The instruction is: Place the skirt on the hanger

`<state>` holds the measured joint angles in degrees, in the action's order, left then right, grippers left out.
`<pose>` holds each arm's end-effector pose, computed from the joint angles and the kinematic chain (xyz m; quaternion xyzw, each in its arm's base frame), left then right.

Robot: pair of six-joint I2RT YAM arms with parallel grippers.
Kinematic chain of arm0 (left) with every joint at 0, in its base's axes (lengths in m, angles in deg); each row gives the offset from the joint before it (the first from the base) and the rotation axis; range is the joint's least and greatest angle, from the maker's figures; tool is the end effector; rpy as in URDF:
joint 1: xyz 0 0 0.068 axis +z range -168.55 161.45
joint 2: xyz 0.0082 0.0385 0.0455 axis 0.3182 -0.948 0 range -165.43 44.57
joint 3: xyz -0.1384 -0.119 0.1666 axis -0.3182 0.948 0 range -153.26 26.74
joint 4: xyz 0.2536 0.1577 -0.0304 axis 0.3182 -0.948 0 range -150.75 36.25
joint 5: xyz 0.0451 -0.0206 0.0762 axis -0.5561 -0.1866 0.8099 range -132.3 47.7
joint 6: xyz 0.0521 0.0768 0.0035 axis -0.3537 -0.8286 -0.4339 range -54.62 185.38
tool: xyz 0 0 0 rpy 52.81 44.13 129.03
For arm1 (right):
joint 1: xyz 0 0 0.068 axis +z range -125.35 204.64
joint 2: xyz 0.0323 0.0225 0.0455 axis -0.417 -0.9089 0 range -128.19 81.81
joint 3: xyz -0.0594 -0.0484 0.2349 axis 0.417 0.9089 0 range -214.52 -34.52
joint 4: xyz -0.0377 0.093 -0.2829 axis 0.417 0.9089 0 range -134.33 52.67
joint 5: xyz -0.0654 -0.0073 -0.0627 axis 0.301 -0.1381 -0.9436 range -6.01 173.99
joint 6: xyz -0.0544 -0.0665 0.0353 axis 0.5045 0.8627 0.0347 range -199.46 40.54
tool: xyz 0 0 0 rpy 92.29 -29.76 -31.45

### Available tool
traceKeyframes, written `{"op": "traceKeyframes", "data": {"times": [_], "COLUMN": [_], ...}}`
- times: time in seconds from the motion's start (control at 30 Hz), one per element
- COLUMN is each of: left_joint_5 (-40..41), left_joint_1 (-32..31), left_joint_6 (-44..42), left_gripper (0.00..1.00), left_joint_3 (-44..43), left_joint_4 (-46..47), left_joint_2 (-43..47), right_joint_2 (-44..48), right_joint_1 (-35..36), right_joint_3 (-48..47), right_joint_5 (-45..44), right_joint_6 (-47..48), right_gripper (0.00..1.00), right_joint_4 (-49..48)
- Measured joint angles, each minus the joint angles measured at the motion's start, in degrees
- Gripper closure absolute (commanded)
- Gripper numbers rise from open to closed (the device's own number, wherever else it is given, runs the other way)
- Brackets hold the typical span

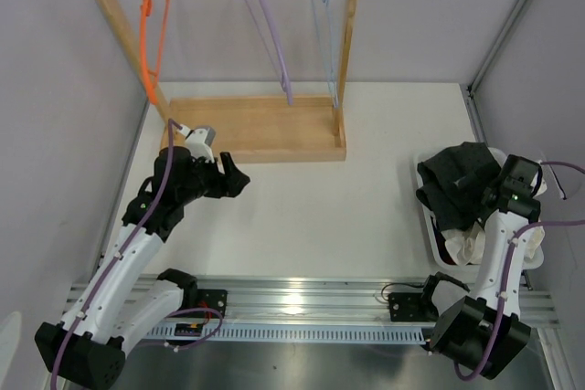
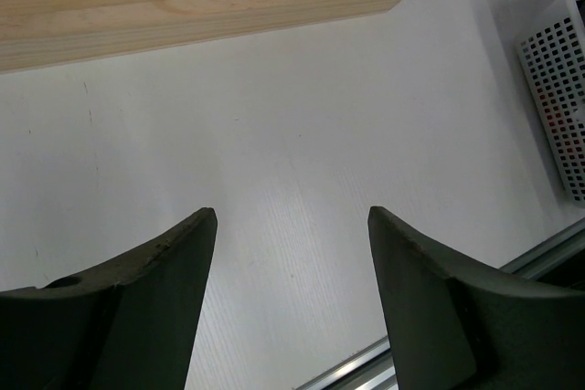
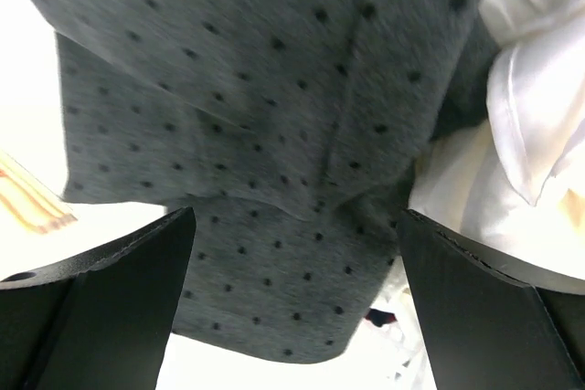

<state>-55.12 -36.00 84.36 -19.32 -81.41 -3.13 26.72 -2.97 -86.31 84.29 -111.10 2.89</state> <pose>0.2649 -0.1027 0.2648 0.0449 0.8582 -0.2485 0.4469 0.2424 -0.1262 0.2299 0.4645 0.8186 0.0143 0.3374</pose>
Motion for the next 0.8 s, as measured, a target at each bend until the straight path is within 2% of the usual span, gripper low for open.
{"op": "traceKeyframes", "data": {"times": [0.23, 0.4, 0.5, 0.6, 0.7, 0.73, 0.8], "left_joint_5": [0.0, -0.02, -0.02, -0.07, -0.15, -0.33, -0.61], "left_joint_1": [0.0, 0.0, 0.0, 0.0, 0.0, 0.0, 0.0], "left_joint_6": [0.02, 0.02, 0.02, 0.02, 0.02, 0.02, 0.02], "left_gripper": [0.26, 0.26, 0.26, 0.26, 0.26, 0.26, 0.26], "left_joint_3": [0.24, 0.24, 0.26, 0.26, 0.26, 0.26, 0.28], "left_joint_4": [-0.04, -0.04, -0.04, -0.02, -0.02, -0.02, -0.02], "left_joint_2": [0.87, 0.92, 1.05, 1.29, 1.38, 1.38, 1.38], "right_joint_2": [0.31, -0.87, -2.19, -3.5, -4.46, -4.61, -4.76], "right_joint_1": [0.0, 0.0, 0.0, 0.0, 0.0, 0.0, 0.0], "right_joint_3": [2.29, 2.54, 3.32, 3.91, 4.13, 4.13, 4.13], "right_joint_5": [-0.55, -1.11, -1.11, -1.11, -1.07, -1.07, -1.07], "right_joint_6": [0.17, -0.09, -0.52, -1.05, -1.38, -1.42, -1.7], "right_gripper": [0.05, 0.16, 0.17, 0.25, 0.39, 0.51, 0.66], "right_joint_4": [-0.02, -2.14, -3.63, -4.9, -5.95, -6.12, -6.82]}}
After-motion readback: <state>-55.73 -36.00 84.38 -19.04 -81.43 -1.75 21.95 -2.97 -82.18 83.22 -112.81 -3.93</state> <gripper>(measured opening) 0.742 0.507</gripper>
